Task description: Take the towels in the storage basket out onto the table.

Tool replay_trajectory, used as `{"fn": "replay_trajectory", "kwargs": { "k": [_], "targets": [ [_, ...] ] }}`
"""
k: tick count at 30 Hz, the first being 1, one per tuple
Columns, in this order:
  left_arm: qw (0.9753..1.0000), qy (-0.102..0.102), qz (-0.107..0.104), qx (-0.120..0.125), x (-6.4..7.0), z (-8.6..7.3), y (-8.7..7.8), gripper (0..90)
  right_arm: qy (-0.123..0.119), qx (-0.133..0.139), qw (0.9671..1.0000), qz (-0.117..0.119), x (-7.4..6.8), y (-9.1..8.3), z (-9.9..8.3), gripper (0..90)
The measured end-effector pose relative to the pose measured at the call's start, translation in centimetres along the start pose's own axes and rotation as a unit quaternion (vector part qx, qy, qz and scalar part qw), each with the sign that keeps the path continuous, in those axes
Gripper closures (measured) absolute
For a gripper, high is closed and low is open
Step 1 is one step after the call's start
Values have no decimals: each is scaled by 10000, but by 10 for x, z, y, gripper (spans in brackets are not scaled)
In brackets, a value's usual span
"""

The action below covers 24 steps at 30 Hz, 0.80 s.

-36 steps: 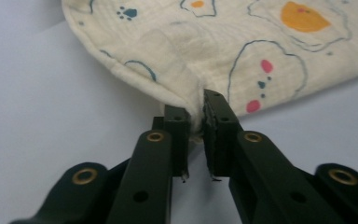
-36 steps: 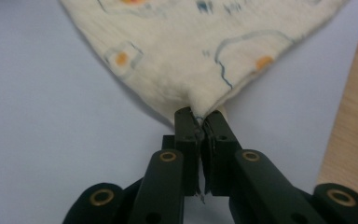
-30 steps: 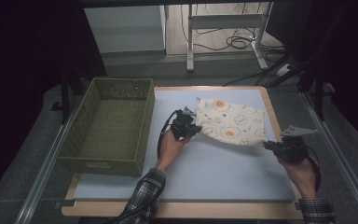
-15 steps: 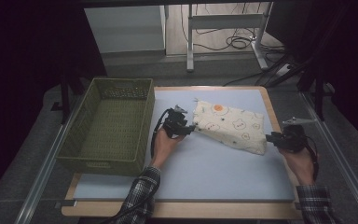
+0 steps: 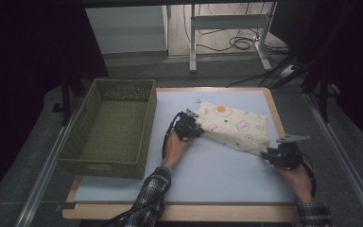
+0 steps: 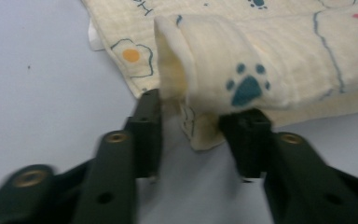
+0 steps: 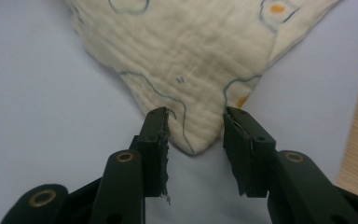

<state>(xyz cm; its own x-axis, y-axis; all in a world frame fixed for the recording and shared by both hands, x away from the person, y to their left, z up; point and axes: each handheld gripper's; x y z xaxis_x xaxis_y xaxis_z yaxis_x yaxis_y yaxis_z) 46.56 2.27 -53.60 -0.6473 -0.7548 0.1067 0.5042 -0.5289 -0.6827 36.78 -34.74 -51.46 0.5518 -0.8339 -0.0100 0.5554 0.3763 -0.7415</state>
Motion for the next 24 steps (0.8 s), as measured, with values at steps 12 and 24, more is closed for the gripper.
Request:
{"fn": "replay_trajectory", "kwargs": {
  "k": [12, 24],
  "targets": [
    [9994, 35, -324, -101, 17, -11, -46, 871, -302, 236, 9991, 162, -22, -20, -1, 863],
    [9978, -39, -622, -225, 42, -67, -91, 856, -527, 263, 9972, 455, -52, -53, -29, 862]
  ]
}}
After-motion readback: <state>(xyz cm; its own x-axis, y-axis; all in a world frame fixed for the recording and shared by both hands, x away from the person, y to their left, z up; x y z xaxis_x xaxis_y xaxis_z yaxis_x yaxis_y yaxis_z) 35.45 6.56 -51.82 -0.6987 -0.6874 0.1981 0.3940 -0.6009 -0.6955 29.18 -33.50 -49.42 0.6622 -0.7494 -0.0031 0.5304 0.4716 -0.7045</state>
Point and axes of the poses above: each handheld gripper's, and its own axes: y roughly forward along the jaws, z roughly out of its top, x roughly to its right, and after that the axes turned 1 degree about -x, right-handed
